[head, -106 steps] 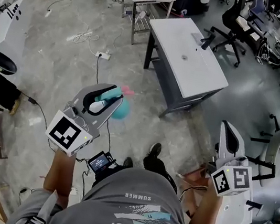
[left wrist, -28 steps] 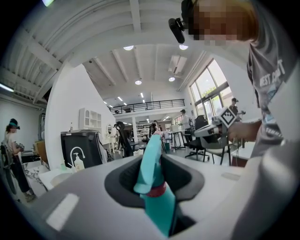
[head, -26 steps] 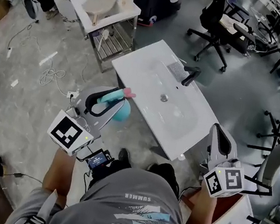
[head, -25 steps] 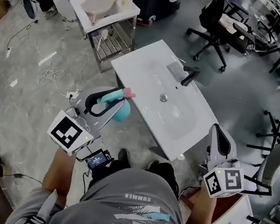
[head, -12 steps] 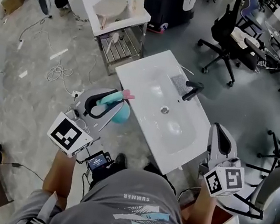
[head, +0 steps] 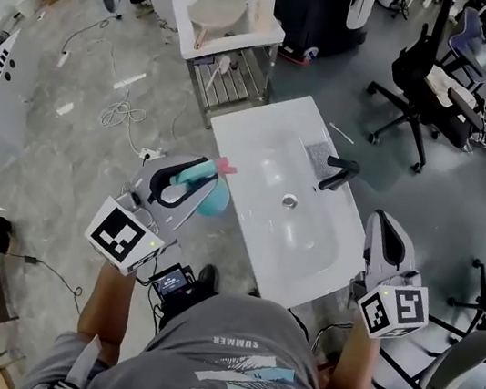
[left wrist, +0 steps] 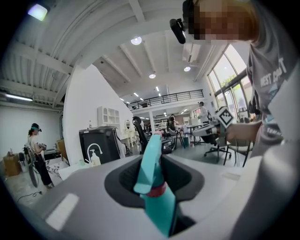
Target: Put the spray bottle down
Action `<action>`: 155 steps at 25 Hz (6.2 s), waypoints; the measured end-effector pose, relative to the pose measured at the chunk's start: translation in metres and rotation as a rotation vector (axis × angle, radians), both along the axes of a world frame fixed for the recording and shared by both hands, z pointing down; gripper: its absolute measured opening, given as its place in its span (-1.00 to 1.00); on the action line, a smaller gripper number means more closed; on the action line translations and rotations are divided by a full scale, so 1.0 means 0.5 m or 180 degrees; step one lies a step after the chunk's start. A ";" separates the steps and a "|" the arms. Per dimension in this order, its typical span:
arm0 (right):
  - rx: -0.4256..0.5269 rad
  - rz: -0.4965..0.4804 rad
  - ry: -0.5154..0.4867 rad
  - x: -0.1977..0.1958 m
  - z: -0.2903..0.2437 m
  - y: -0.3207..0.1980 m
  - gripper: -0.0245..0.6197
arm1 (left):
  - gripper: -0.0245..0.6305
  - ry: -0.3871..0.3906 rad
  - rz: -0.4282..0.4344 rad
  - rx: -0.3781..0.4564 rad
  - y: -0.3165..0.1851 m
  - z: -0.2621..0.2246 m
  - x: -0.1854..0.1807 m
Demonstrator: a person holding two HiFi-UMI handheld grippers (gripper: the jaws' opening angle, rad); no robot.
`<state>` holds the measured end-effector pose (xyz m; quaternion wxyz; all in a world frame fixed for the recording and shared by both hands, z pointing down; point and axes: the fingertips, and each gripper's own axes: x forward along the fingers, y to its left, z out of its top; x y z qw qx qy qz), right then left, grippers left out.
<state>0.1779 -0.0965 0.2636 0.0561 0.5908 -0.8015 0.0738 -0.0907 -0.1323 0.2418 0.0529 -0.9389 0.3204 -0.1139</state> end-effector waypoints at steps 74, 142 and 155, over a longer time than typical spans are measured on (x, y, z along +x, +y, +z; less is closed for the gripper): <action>-0.0894 0.0829 0.0111 0.180 0.316 -0.260 -0.92 | -0.62 0.0204 0.0229 -0.0324 -0.691 0.418 0.310; -0.1158 0.0956 0.0033 0.226 0.422 -0.209 -0.92 | -0.20 0.0270 0.0946 -0.0161 -0.663 0.574 0.542; -0.0953 0.0873 0.0053 0.201 0.359 -0.214 -0.92 | -0.16 0.0169 0.0950 0.0051 -0.621 0.494 0.484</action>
